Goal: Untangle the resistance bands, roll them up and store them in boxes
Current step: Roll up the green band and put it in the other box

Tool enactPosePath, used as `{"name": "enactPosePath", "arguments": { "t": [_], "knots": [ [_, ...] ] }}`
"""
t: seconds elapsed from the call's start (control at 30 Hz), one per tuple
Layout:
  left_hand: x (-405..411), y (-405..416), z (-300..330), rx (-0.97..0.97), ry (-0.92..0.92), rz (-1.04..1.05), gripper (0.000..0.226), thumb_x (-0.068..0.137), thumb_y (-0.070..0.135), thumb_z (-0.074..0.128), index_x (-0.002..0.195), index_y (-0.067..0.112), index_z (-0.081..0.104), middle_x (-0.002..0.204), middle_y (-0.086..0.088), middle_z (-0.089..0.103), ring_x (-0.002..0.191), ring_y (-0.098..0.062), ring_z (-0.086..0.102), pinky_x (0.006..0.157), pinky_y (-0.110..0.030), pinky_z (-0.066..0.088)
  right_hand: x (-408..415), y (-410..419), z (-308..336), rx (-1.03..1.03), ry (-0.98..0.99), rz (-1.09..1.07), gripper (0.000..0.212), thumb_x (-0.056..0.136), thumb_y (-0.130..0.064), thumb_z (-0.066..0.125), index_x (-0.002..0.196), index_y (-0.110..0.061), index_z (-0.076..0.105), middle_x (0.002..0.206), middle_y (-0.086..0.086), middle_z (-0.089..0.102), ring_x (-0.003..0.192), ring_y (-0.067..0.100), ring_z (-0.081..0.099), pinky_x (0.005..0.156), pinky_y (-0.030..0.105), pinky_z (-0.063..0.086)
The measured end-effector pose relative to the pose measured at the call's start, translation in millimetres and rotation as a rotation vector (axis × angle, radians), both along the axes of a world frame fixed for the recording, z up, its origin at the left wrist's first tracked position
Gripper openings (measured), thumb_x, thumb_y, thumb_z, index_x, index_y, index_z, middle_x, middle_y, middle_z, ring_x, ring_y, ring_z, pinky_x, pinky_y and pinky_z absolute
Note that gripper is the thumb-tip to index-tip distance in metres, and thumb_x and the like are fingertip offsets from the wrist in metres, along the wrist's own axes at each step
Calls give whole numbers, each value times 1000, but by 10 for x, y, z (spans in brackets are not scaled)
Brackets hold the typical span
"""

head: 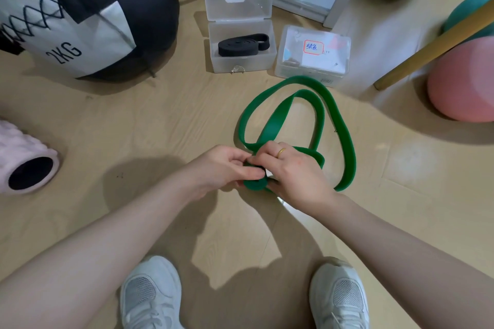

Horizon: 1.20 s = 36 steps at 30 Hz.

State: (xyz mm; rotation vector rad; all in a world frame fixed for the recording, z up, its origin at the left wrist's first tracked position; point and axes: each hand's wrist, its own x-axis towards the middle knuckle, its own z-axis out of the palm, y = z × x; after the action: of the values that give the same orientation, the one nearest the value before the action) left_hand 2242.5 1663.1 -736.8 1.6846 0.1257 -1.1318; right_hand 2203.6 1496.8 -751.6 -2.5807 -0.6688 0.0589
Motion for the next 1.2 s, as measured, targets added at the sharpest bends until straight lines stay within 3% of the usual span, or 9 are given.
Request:
{"name": "enactPosePath", "arguments": {
  "t": [0.13,0.23,0.4,0.5,0.63,0.73,0.93,1.1,1.2],
  "knots": [
    [-17,-28,1,-29,-89,49,10,74,18,75,76,27,70,73,1,72,67,-14,63,71,-34,47,-60,-18,-34,100,131,-102,41,76,-16,73,107,-22,48,101,3,55,84,20,57,54,37,52],
    [-3,-62,26,-15,-230,17,14,75,20,74,78,33,67,69,8,71,64,-7,65,67,-28,52,-39,-41,6,195,336,-262,34,83,-14,64,111,-11,45,104,2,51,86,16,51,72,36,46],
    [-82,-52,-34,5,-316,95,10,73,33,74,72,40,67,75,9,73,76,-10,69,77,-33,56,-15,-24,24,167,336,-184,33,90,-19,58,116,-4,44,101,11,62,84,22,58,65,26,40],
    [-96,-22,-54,-19,-321,212,13,77,24,72,77,35,67,72,11,72,72,-8,69,72,-28,55,7,45,61,402,575,-264,36,88,-13,59,119,-10,40,102,-2,56,79,2,54,68,10,41],
    [-34,56,-41,-63,-352,309,12,82,17,67,81,30,68,75,8,74,74,-10,70,69,-23,55,20,96,111,762,835,-356,40,87,-6,60,119,-18,38,97,1,59,85,14,62,80,24,52],
    [-30,39,-25,-119,-313,439,14,85,13,63,78,24,69,74,5,74,74,-11,70,69,-21,56,-12,186,110,854,866,-431,32,93,-10,51,120,-17,36,97,2,56,87,15,57,76,20,50],
    [-76,-137,42,-220,-205,650,10,88,12,60,83,15,68,74,3,73,75,-10,70,63,-17,53,-50,274,79,965,734,-540,37,90,-15,57,123,-16,41,114,3,55,105,10,55,92,25,48],
    [-90,-272,54,-347,-22,798,14,92,15,55,95,9,67,103,-15,69,98,-22,67,84,-28,54,72,354,127,977,566,-675,27,87,-9,60,112,-18,53,104,-2,62,102,14,58,91,35,50],
    [-51,-206,64,-387,-44,723,16,93,19,52,95,15,67,98,-5,72,90,-11,69,71,-18,53,186,306,177,970,520,-619,26,86,-4,60,108,-20,57,100,-5,63,97,7,59,87,28,51]
  ]
}}
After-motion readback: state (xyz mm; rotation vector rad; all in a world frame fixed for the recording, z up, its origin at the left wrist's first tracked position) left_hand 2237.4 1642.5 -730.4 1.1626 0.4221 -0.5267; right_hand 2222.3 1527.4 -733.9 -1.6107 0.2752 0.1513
